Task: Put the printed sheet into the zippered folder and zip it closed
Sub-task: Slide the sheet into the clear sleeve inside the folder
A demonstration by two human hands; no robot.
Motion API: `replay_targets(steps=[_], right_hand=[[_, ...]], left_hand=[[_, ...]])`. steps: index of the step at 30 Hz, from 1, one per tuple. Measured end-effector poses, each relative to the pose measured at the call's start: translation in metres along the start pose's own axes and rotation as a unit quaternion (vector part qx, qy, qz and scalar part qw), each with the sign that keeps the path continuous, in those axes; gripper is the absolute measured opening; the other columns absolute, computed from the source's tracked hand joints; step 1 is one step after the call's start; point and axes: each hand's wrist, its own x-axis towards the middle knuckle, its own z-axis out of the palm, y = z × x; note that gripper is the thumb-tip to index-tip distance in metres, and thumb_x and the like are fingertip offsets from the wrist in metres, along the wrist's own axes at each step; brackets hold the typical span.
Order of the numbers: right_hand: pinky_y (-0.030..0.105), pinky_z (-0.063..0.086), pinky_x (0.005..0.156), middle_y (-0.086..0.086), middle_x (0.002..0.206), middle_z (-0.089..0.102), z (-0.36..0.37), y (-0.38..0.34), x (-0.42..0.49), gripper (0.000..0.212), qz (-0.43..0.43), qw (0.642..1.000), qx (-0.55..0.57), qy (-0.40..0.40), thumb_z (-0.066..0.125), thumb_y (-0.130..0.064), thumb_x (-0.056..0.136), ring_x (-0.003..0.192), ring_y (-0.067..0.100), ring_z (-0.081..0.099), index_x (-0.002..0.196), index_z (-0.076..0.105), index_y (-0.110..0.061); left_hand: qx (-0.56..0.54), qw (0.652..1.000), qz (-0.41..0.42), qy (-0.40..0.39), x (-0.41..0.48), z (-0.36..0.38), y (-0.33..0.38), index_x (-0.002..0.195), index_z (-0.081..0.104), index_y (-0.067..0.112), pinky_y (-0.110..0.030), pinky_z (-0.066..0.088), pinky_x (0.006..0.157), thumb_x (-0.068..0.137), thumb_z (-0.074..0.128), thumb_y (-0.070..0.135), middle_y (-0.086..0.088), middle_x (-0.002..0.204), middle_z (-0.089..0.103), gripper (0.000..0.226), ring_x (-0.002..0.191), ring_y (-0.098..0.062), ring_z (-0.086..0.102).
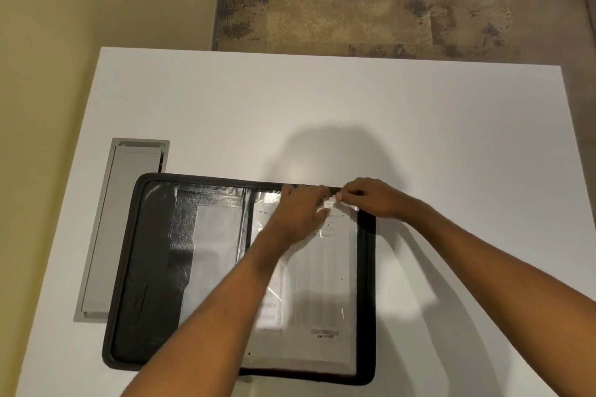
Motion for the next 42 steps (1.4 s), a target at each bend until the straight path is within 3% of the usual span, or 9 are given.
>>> replay_targets(steps=[2, 8, 16, 19, 27, 31, 34, 38, 42], right_hand=[[0.045, 0.051, 0.094, -0.003, 0.103, 0.066, 0.003, 0.001, 0.0, 0.021, -0.032, 0.999, -0.016, 0.029, 0.067, -0.041, 0.095, 0.098, 0.016, 0.06, 0.11, 0.074, -0.028], [0.045, 0.049, 0.095, -0.001, 0.106, 0.069, 0.013, -0.013, 0.0, 0.028, -0.052, 0.995, -0.008, 0.081, 0.082, -0.025, 0.083, 0.098, 0.02, 0.062, 0.108, 0.072, -0.02], [0.037, 0.046, 0.086, -0.001, 0.083, 0.068, 0.013, -0.011, -0.008, 0.016, -0.041, 0.997, -0.023, 0.067, 0.08, -0.021, 0.082, 0.08, 0.022, 0.06, 0.094, 0.07, -0.016], [0.036, 0.041, 0.088, -0.012, 0.075, 0.059, 0.014, -0.007, -0.011, 0.009, -0.029, 0.995, -0.068, 0.065, 0.076, -0.023, 0.085, 0.076, 0.013, 0.054, 0.091, 0.074, -0.016], [0.038, 0.043, 0.089, -0.004, 0.08, 0.064, 0.013, 0.001, -0.019, 0.015, -0.042, 0.993, -0.087, 0.07, 0.067, -0.025, 0.093, 0.079, 0.017, 0.056, 0.081, 0.065, -0.018], [0.039, 0.041, 0.092, -0.005, 0.083, 0.067, 0.012, 0.003, -0.018, 0.019, -0.033, 0.994, -0.081, 0.059, 0.066, -0.034, 0.095, 0.082, 0.017, 0.059, 0.084, 0.067, -0.018], [0.036, 0.029, 0.089, -0.01, 0.075, 0.058, 0.015, -0.001, -0.015, 0.027, -0.026, 0.993, -0.107, 0.033, 0.062, -0.041, 0.097, 0.077, 0.015, 0.054, 0.083, 0.063, -0.018], [0.037, 0.029, 0.094, -0.008, 0.074, 0.055, 0.017, -0.006, -0.014, 0.024, -0.021, 0.99, -0.139, 0.016, 0.06, -0.034, 0.097, 0.086, 0.024, 0.062, 0.085, 0.062, -0.013], [0.038, 0.027, 0.099, -0.007, 0.08, 0.059, 0.015, -0.011, -0.019, 0.019, -0.02, 0.988, -0.152, 0.005, 0.056, -0.026, 0.099, 0.088, 0.023, 0.063, 0.084, 0.061, -0.017]], left_hand=[[0.049, 0.999, 0.015, -0.017, 0.005, -0.012, -0.009, 0.109, 0.067, 0.027, -0.043, 0.028, 0.098, 0.098, 0.06, 0.032, 0.01, 0.097, 0.065, 0.014, 0.101, -0.018, 0.057], [0.001, 1.0, 0.015, -0.022, 0.023, -0.018, -0.003, 0.09, 0.077, 0.034, -0.04, 0.032, 0.088, 0.091, 0.062, 0.024, 0.012, 0.081, 0.069, 0.018, 0.081, -0.01, 0.058], [-0.099, 0.995, 0.022, -0.009, 0.02, -0.016, 0.005, 0.098, 0.08, 0.028, -0.029, 0.05, 0.077, 0.09, 0.074, 0.028, 0.008, 0.086, 0.077, 0.01, 0.076, -0.012, 0.067], [-0.028, 0.999, 0.032, -0.013, 0.016, -0.026, -0.004, 0.099, 0.075, 0.027, -0.029, 0.044, 0.073, 0.089, 0.074, 0.033, 0.012, 0.077, 0.068, 0.012, 0.07, -0.012, 0.062], [0.186, 0.979, 0.03, -0.079, 0.006, -0.06, -0.055, 0.104, 0.068, 0.032, -0.038, 0.044, 0.094, 0.1, 0.057, 0.044, 0.013, 0.093, 0.074, 0.017, 0.087, -0.015, 0.069], [0.184, 0.977, 0.048, -0.094, 0.004, -0.063, -0.07, 0.095, 0.068, 0.032, -0.036, 0.033, 0.087, 0.097, 0.055, 0.04, 0.014, 0.086, 0.074, 0.015, 0.085, -0.017, 0.068], [0.163, 0.98, 0.05, -0.099, 0.006, -0.064, -0.074, 0.091, 0.066, 0.035, -0.033, 0.04, 0.089, 0.099, 0.055, 0.037, 0.019, 0.066, 0.067, 0.014, 0.071, -0.012, 0.068], [0.176, 0.978, 0.05, -0.102, 0.011, -0.062, -0.076, 0.091, 0.064, 0.036, -0.035, 0.042, 0.092, 0.1, 0.051, 0.041, 0.022, 0.056, 0.059, 0.017, 0.062, -0.011, 0.061], [0.184, 0.975, 0.047, -0.115, 0.011, -0.061, -0.076, 0.102, 0.068, 0.04, -0.033, 0.029, 0.089, 0.1, 0.053, 0.041, 0.028, 0.057, 0.049, 0.015, 0.073, -0.014, 0.061]])
